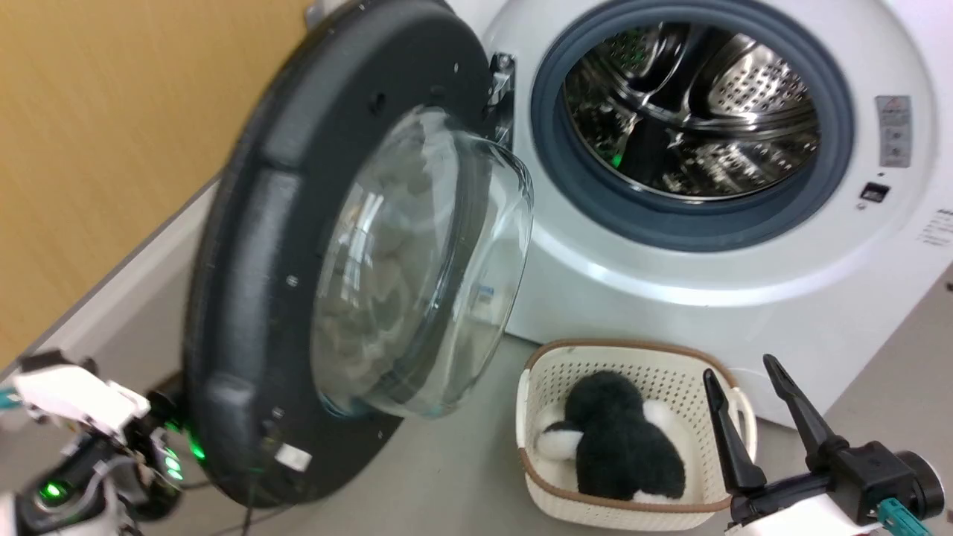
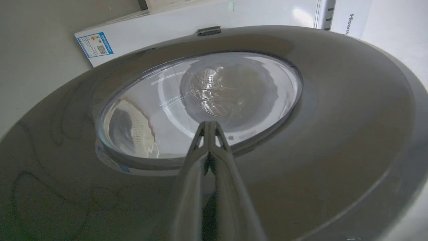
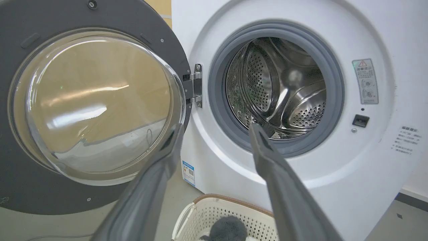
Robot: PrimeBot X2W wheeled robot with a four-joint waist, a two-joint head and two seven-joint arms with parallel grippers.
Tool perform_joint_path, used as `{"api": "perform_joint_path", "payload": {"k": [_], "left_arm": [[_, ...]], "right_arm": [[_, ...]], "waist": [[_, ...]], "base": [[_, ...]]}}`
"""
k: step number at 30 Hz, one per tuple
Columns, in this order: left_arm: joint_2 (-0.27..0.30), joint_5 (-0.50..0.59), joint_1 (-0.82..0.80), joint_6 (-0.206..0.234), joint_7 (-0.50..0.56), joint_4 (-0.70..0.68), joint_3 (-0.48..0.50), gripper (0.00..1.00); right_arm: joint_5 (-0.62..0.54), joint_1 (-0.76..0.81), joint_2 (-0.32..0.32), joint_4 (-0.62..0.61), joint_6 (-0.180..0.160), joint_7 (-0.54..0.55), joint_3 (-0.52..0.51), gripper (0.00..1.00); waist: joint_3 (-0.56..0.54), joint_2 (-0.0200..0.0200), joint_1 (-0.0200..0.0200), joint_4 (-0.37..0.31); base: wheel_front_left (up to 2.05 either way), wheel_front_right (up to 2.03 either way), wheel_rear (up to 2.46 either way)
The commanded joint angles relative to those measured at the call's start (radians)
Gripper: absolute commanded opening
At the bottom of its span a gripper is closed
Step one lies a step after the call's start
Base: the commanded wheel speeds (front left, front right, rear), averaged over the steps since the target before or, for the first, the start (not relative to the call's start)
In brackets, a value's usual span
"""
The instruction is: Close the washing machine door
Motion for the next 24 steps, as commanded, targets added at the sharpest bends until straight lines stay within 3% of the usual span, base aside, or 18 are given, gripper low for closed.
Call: {"api": "perform_joint_path", "payload": {"k": [1, 7, 13, 19, 24], "left_arm": [[-0.035, -0.019, 0.048, 0.036, 0.026, -0.058, -0.010, 0.00], [-0.087, -0.079, 0.166, 0.127, 0.104, -0.241, -0.071, 0.00], [-0.098, -0.144, 0.247, 0.172, 0.118, -0.365, -0.187, 0.00], [-0.098, -0.265, 0.298, 0.197, 0.032, -0.437, -0.331, 0.00], [-0.098, -0.359, 0.302, 0.193, -0.084, -0.443, -0.445, 0.00]], "right_arm": [[0.012, 0.014, 0.003, 0.005, 0.001, -0.004, -0.008, 1.00], [0.028, 0.017, 0.003, 0.000, 0.001, -0.005, -0.015, 1.00], [0.017, 0.026, 0.003, 0.000, 0.001, -0.005, -0.006, 1.00], [0.010, 0.031, 0.003, -0.002, 0.001, -0.005, -0.012, 1.00], [0.008, 0.029, 0.003, -0.002, 0.001, -0.005, -0.008, 1.00]], "waist": [[-0.020, -0.0001, 0.0000, -0.016], [-0.031, -0.0001, 0.0000, -0.070], [-0.032, -0.0001, 0.0000, -0.136], [-0.023, -0.0001, 0.0000, -0.213], [-0.011, -0.0001, 0.0000, -0.286]], "base": [[0.00, 0.00, 0.00], [0.00, 0.00, 0.00], [0.00, 0.00, 0.00], [0.00, 0.00, 0.00], [0.00, 0.00, 0.00]]}}
